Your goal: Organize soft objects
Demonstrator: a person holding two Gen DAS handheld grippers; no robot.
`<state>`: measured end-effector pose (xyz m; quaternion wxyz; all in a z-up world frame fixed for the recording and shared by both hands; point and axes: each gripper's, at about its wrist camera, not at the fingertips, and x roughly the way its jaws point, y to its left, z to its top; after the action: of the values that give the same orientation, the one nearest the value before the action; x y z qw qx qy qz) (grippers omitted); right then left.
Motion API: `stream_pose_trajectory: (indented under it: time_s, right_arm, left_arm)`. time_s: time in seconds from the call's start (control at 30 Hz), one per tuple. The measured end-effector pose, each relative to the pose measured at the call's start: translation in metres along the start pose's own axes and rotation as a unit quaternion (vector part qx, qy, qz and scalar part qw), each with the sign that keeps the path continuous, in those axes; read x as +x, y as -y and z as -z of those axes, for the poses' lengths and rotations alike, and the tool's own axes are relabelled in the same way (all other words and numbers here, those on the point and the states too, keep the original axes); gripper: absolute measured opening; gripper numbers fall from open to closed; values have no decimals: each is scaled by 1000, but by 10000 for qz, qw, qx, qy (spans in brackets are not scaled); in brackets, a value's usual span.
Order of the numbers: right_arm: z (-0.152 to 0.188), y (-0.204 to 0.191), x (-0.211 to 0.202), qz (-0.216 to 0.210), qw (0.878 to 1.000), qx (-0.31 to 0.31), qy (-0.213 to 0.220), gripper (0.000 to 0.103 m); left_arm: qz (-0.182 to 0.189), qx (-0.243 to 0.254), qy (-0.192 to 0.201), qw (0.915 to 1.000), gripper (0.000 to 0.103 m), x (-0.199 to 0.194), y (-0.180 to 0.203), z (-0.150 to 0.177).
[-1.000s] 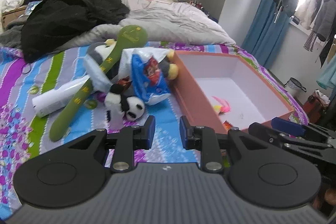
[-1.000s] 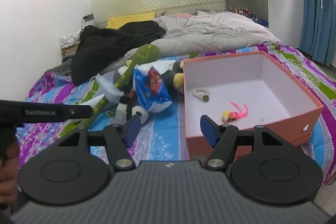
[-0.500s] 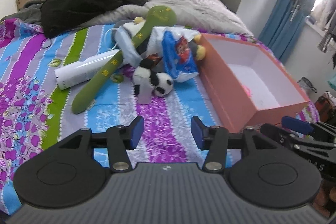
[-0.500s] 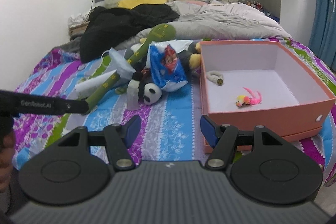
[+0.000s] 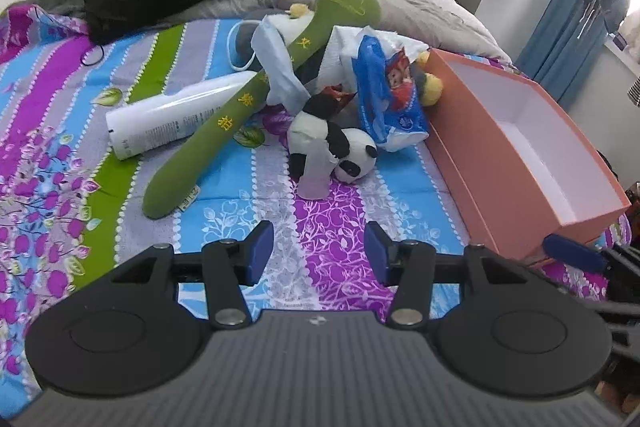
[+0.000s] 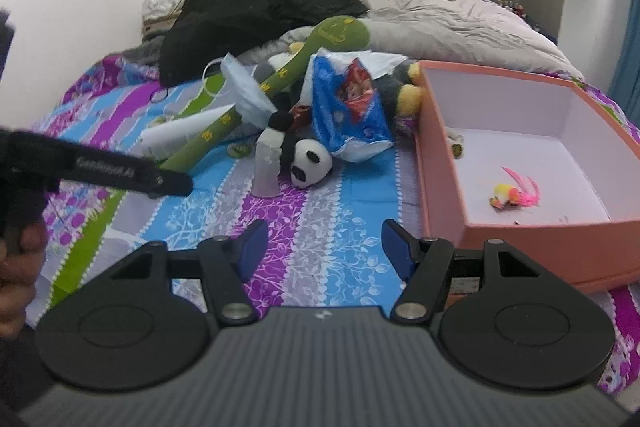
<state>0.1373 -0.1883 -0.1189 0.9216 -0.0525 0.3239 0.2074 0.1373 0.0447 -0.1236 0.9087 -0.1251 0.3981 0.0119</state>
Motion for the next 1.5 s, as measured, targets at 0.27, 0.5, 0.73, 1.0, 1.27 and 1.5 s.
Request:
stream_pose_trajectory:
  time_s: [0.27, 0.5, 0.73, 1.0, 1.27, 1.5]
  right_arm:
    - [-8, -2, 39, 60, 10000, -56, -6, 64]
    - [-15, 0, 82, 11, 10000, -89, -15, 52]
    - [-21, 2, 122, -169, 9998, -33, -123, 49]
    - [-24, -1, 165, -316, 9991, -225, -178, 49]
    - [-28, -5, 199, -404, 9978, -503, -144, 50]
    - [-29, -2, 203, -518, 9980, -302, -195, 45]
  left_arm:
    - [87, -155, 5, 9998, 56, 40, -7, -13]
    - [216, -399, -73, 9989, 56, 81, -15, -30]
    - [266, -584, -53, 9979, 56, 117, -26, -40]
    - [738, -832, -342, 9932, 56, 144, -40, -43]
    - [832, -972, -598, 9900, 40, 165, -44, -43]
    - [806, -1393, -593, 9852, 25, 165, -51, -45]
